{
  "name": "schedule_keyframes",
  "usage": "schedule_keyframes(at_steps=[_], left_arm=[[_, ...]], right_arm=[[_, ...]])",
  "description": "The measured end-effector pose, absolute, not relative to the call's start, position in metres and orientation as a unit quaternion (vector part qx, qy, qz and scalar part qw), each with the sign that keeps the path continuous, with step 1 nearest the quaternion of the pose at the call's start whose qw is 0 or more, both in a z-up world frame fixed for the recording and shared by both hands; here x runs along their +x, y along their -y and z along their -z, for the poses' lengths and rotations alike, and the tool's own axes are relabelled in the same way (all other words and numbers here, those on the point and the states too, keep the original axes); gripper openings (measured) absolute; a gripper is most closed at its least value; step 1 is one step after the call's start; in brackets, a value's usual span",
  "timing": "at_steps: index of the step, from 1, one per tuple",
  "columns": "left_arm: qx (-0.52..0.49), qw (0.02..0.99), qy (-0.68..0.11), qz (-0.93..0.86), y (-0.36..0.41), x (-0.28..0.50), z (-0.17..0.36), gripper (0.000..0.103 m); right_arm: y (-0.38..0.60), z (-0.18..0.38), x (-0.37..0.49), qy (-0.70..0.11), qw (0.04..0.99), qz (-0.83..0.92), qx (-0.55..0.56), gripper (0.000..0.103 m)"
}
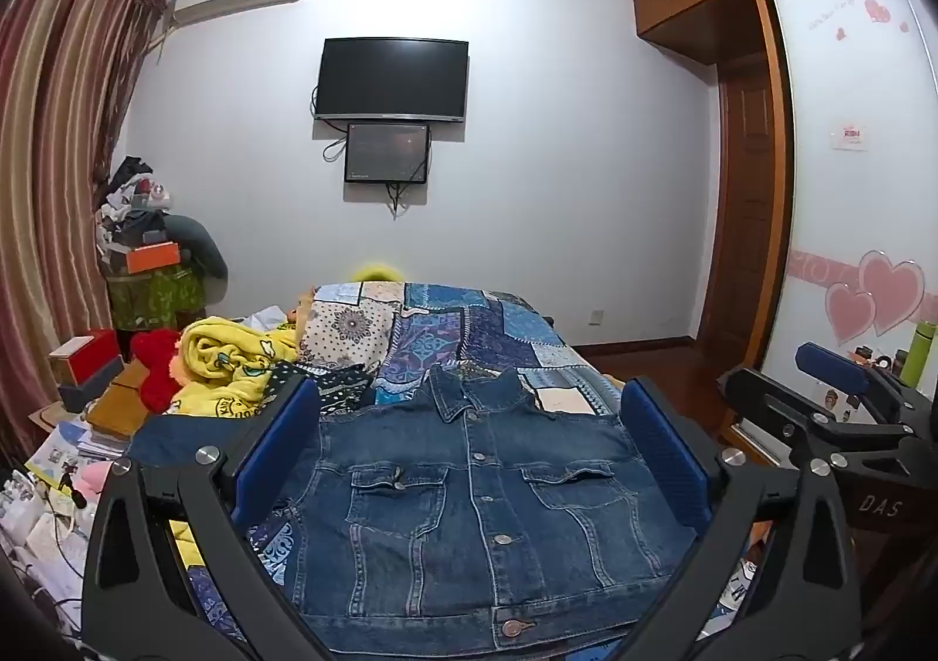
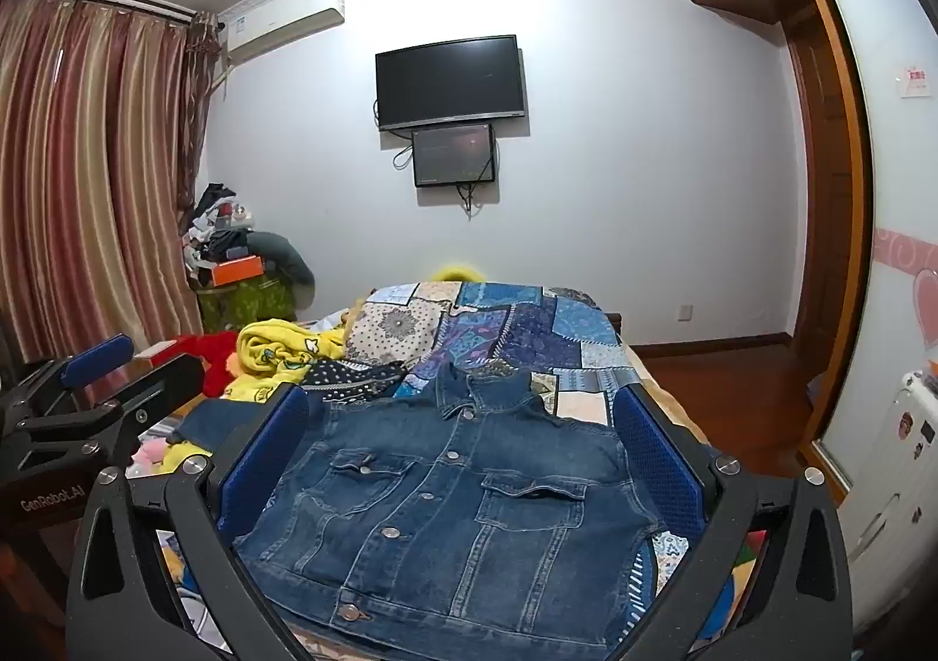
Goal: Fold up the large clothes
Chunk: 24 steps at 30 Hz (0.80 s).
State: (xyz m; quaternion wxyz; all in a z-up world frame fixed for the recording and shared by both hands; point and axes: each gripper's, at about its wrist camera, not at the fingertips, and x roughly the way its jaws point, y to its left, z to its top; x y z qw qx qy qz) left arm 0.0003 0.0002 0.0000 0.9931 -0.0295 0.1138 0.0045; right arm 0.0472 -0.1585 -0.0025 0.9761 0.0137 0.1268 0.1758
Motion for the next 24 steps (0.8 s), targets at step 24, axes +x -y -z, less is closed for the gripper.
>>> schedule_keyframes(at_steps=[24], left_arm=[[-0.025,0.993,-0.114,-0.003,0.0020,-0.0003,0.0040,0.103]], right_arm=[[0.1555,0.0016,0.0459,-0.125,0.976,-0.175,0.012,0.103]])
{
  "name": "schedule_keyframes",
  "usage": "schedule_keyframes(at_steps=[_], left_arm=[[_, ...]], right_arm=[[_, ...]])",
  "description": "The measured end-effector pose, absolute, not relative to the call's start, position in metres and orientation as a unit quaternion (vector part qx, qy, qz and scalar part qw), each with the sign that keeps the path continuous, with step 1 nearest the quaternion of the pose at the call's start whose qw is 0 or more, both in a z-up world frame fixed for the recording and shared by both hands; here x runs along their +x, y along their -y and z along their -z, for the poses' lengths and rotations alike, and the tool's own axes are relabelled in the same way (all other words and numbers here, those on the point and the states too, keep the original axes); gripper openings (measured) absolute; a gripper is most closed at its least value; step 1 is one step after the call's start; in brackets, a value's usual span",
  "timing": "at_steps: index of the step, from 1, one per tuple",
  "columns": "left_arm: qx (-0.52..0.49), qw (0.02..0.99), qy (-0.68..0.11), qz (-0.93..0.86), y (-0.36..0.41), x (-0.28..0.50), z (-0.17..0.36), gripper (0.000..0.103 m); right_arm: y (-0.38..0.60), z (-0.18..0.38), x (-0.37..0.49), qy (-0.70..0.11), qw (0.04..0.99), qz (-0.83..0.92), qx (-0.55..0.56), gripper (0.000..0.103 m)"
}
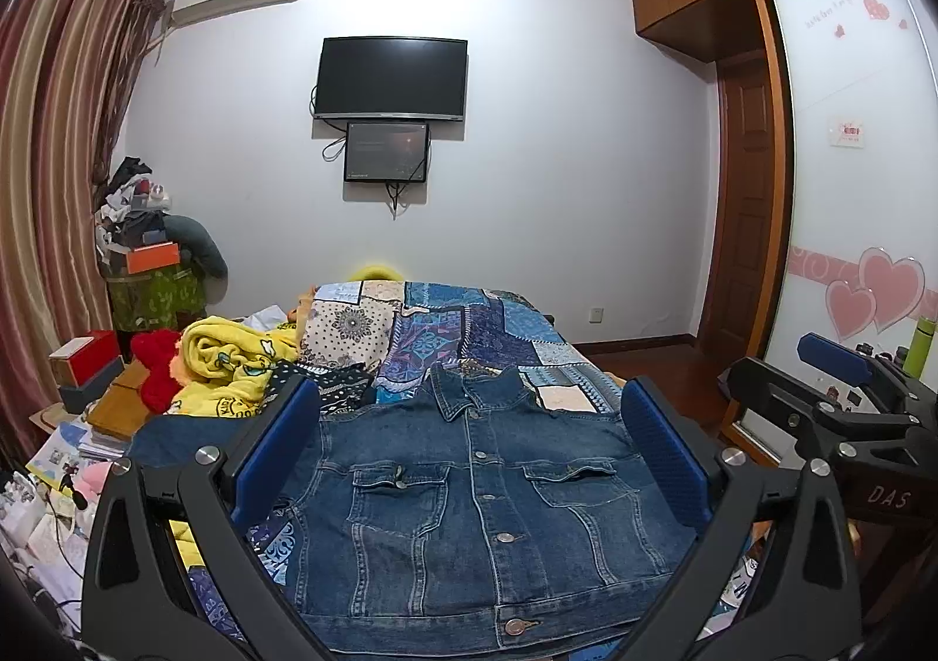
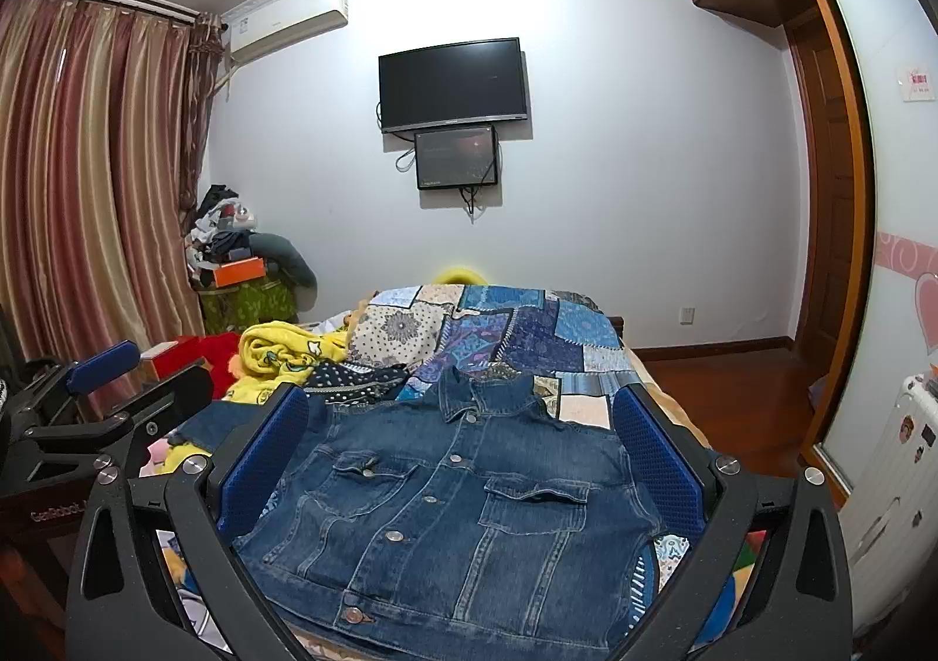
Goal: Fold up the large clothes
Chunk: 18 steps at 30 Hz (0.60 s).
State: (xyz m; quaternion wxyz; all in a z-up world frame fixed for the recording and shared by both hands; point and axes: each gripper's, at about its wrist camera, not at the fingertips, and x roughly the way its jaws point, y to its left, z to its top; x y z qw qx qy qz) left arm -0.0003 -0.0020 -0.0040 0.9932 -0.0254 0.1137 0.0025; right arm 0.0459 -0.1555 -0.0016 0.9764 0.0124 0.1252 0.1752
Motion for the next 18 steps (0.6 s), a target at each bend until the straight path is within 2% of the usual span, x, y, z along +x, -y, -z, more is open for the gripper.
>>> schedule_keyframes(at_steps=[18], left_arm=[[-0.023,0.993,-0.114,-0.002,0.0038,0.0010,0.0033,0.103]], right_arm=[[0.1563,0.0006,0.0456,-0.124,0.977,-0.174,0.012,0.103]])
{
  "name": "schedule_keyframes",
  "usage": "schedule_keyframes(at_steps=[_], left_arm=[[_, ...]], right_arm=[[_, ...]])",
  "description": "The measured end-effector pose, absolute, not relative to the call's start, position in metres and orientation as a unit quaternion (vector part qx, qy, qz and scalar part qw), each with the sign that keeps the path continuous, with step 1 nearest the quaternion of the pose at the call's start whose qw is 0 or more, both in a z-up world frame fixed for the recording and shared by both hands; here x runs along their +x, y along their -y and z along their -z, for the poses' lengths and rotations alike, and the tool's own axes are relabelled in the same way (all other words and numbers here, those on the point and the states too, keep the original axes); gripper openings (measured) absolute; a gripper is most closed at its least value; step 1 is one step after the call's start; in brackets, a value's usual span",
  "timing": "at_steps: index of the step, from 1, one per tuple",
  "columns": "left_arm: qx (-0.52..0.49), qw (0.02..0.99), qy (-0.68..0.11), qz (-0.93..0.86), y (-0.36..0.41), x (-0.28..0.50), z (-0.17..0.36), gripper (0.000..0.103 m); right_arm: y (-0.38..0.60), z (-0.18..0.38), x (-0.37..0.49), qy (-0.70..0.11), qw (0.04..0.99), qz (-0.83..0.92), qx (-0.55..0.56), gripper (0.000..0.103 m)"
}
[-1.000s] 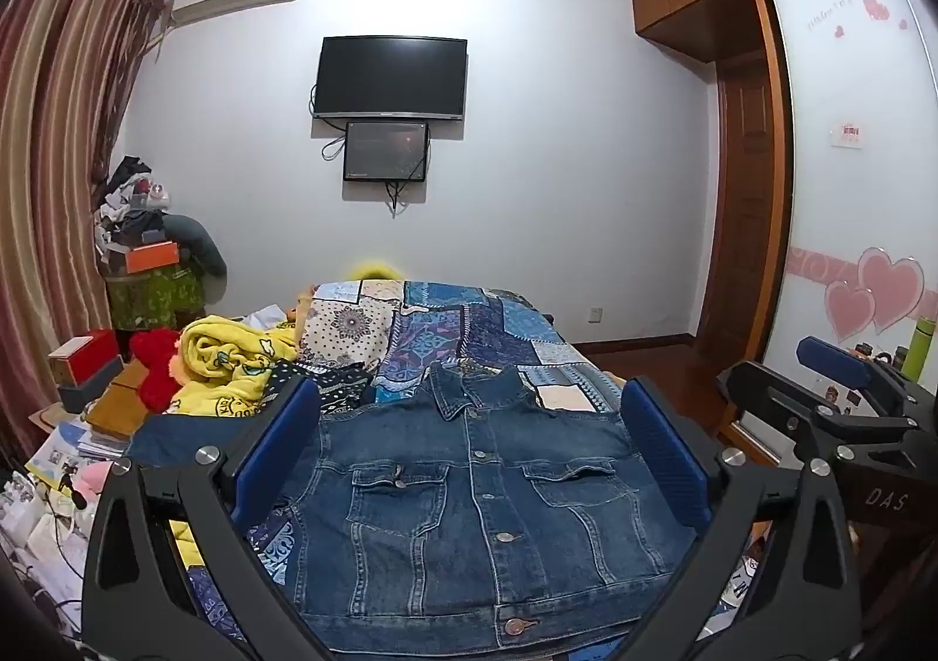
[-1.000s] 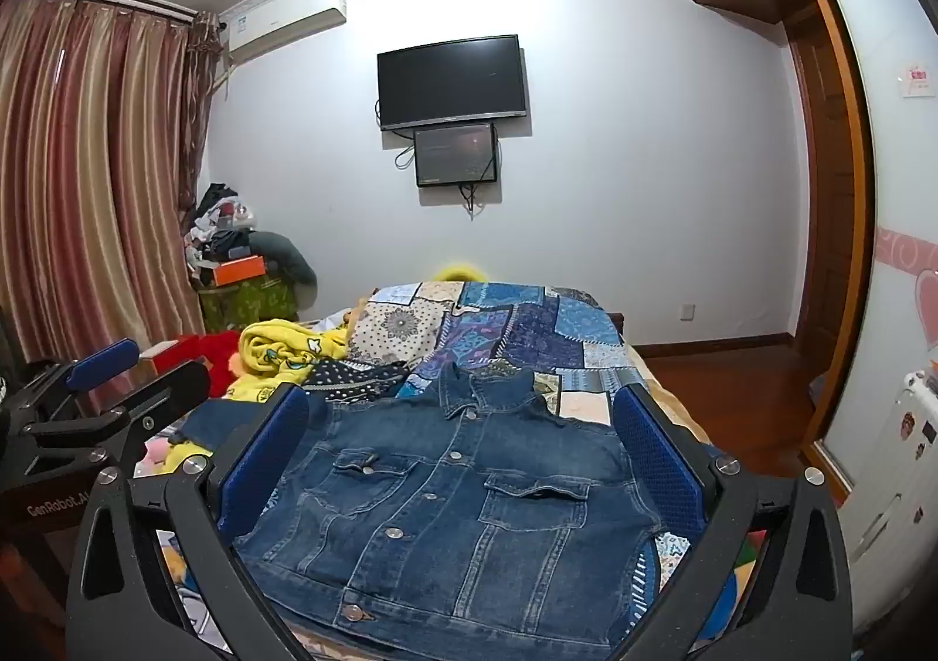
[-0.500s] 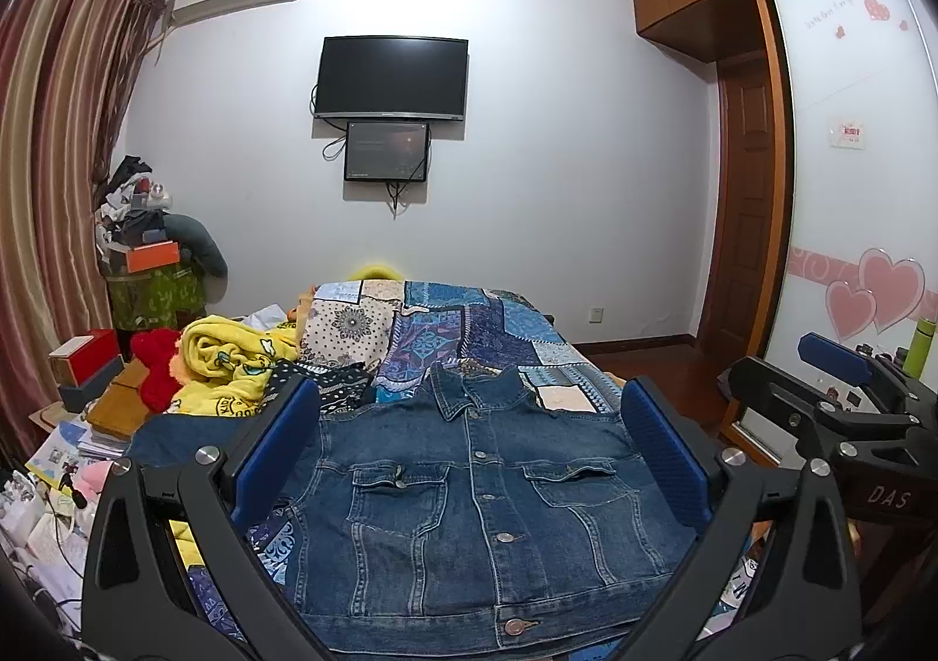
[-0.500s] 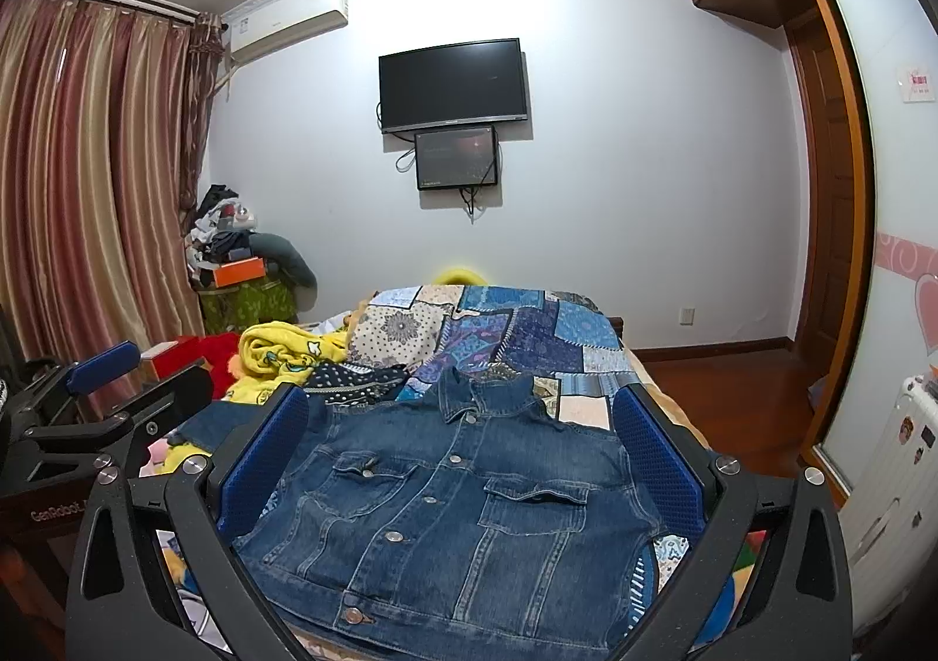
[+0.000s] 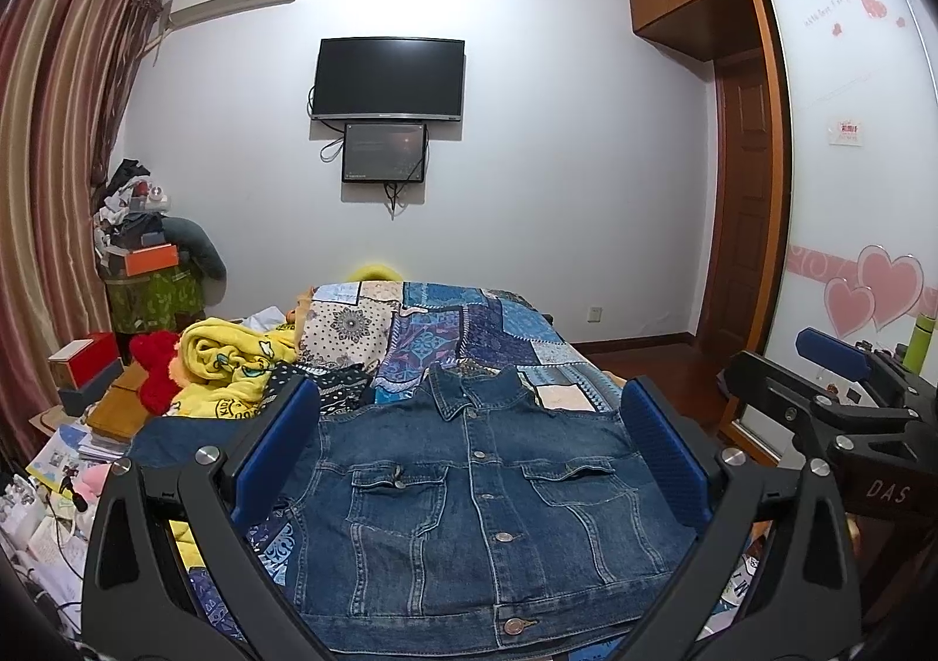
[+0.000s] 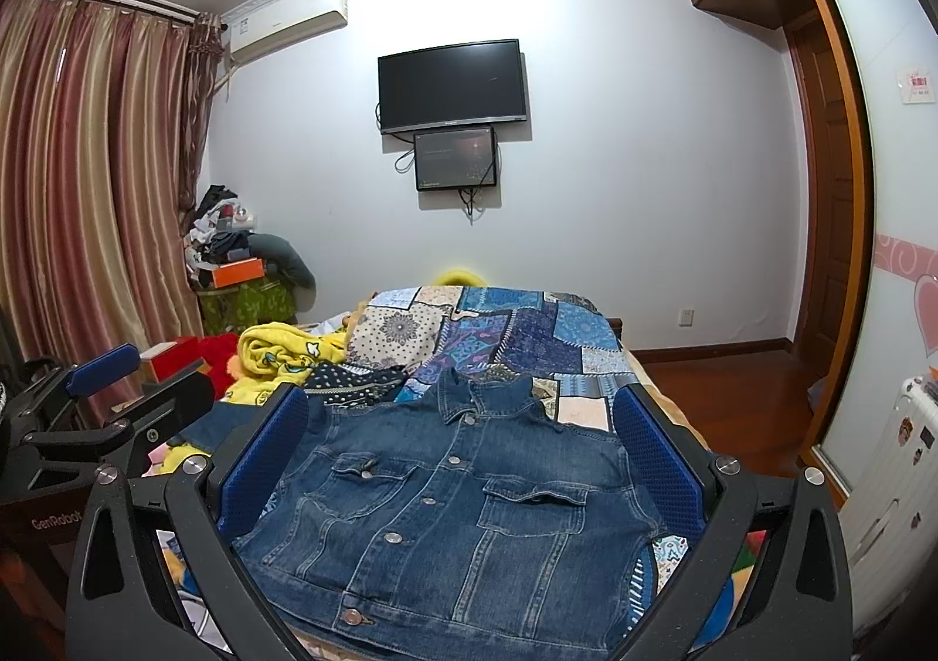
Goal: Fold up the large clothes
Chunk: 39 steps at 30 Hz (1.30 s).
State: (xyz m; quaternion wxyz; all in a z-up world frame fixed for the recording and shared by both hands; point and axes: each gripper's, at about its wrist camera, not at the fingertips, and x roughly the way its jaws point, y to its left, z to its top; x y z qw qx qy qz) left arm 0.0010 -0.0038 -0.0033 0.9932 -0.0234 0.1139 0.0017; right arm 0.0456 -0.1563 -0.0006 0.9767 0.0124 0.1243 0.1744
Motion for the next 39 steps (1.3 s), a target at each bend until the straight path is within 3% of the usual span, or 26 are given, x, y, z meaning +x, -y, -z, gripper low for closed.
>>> schedule_keyframes(at_steps=[39], left_arm=[[-0.031,0.993,-0.115,-0.008,-0.0009,0.0022,0.0034,0.103]], right_arm=[[0.1650,0.0001,0.0514,-0.122,0.978,-0.166,0.017,0.103]])
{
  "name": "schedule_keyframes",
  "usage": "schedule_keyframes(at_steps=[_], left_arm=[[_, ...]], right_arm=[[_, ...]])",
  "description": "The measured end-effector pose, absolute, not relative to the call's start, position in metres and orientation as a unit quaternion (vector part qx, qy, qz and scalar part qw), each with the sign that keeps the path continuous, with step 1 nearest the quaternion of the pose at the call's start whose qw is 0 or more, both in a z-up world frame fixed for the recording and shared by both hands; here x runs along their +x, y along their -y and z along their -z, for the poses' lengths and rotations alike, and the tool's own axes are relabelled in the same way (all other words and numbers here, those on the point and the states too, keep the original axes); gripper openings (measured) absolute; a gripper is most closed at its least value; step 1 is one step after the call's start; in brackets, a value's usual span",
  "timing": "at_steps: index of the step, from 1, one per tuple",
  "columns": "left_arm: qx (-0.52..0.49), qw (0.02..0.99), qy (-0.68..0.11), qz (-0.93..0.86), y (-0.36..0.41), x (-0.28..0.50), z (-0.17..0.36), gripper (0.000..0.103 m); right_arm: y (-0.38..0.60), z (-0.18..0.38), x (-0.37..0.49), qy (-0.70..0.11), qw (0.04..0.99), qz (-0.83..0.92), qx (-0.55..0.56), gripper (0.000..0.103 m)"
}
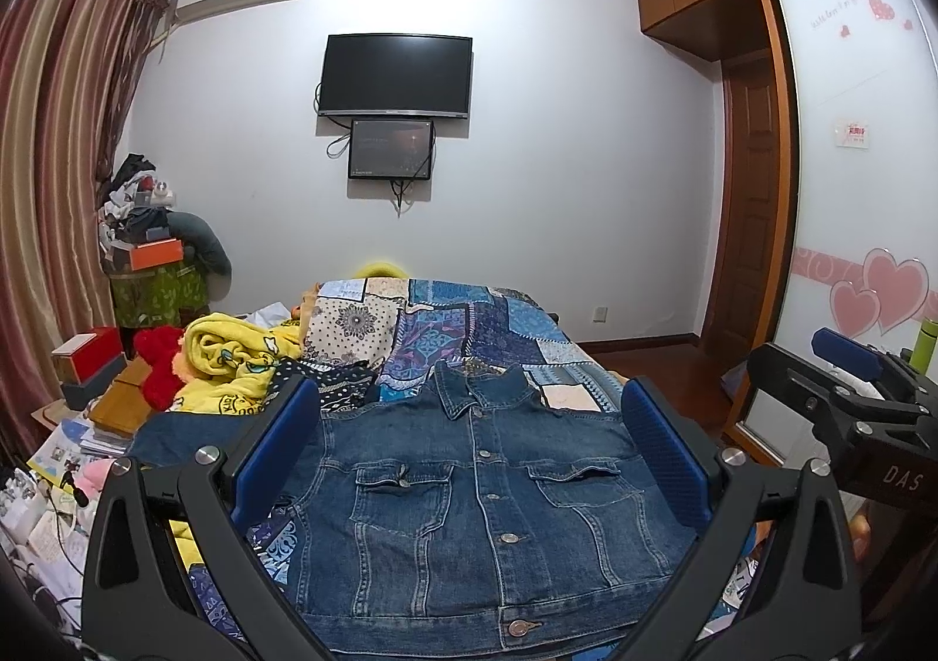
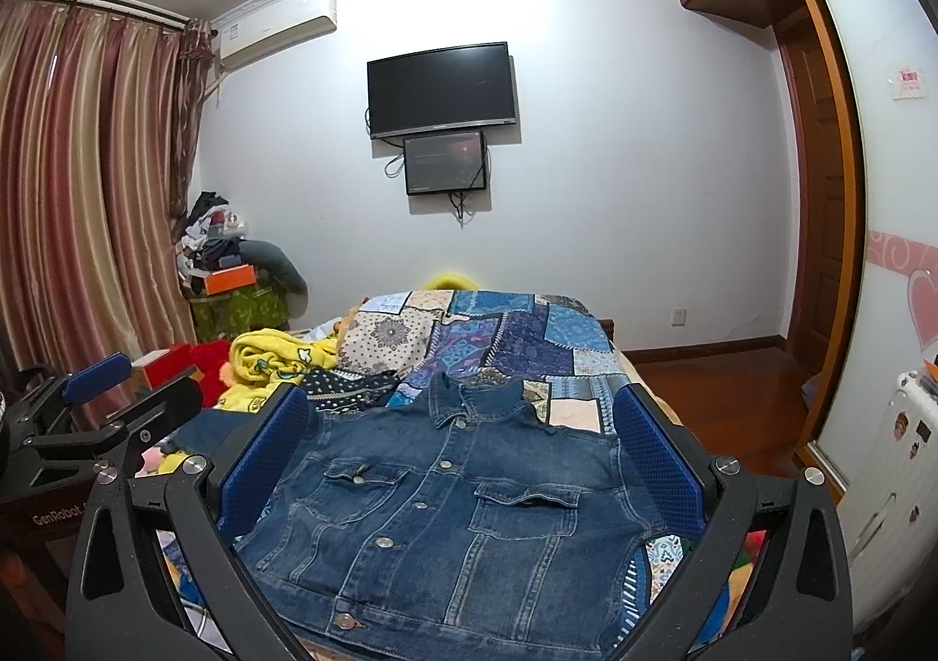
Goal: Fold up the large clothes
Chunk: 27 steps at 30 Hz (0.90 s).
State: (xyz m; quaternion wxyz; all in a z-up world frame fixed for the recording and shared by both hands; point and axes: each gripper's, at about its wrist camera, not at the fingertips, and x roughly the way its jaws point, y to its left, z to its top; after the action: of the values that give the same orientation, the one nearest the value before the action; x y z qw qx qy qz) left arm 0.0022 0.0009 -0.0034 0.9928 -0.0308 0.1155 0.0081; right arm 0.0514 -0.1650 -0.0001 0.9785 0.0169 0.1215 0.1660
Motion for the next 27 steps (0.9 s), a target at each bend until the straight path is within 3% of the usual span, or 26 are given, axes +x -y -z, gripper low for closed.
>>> schedule_keyframes(at_steps=[19,27], left_arm=[[-0.042,0.987,-0.151,-0.039,-0.027,0.045,0.019,0.103],[-0.083,0.970,-0.211,-0.086,-0.088,0.106,0.049,0.103]], right_arm=[[0.151,0.017,0.085,-0.160,0.973,-0.168,0.010,0.103],[0.137,0.041,0.134,-0.209,0.961,-0.182,0.004,0.103]])
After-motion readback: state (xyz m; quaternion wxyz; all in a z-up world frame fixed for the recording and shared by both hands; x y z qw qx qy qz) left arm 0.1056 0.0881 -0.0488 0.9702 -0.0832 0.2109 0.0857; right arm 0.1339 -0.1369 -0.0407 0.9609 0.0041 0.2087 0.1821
